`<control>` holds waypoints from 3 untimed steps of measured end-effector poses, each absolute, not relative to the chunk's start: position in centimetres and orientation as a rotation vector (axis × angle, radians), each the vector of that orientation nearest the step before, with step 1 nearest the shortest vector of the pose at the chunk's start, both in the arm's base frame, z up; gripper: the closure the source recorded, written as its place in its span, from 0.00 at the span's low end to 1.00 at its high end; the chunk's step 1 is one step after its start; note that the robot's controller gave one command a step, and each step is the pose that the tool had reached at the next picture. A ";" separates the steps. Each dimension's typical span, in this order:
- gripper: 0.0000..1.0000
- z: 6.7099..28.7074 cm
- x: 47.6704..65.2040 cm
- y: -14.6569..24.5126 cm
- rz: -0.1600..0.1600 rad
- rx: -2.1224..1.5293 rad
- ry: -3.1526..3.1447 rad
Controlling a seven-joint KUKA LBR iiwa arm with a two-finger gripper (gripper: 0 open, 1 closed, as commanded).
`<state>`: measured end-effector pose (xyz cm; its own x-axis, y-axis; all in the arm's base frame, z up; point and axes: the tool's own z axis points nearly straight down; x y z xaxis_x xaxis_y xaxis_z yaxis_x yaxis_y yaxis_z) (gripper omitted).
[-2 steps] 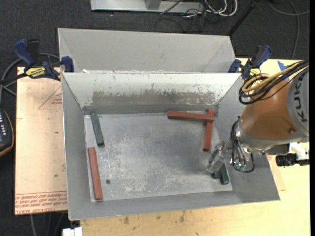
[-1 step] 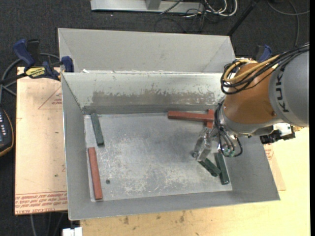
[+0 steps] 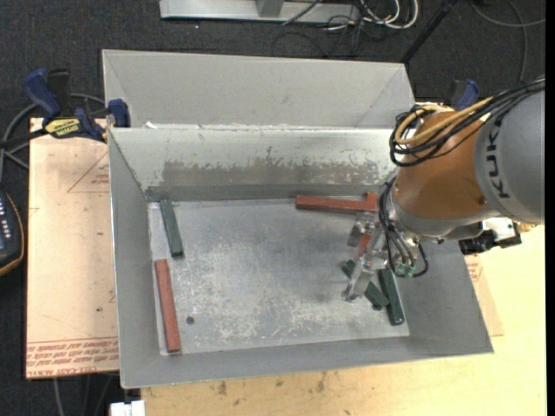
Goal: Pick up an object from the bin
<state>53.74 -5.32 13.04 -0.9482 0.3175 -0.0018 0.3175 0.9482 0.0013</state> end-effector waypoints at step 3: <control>0.00 7.0 52.1 -11.2 0.002 0.361 3.119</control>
Offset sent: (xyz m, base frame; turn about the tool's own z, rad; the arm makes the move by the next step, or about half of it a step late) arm -0.0174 -0.0588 -0.0604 -0.0948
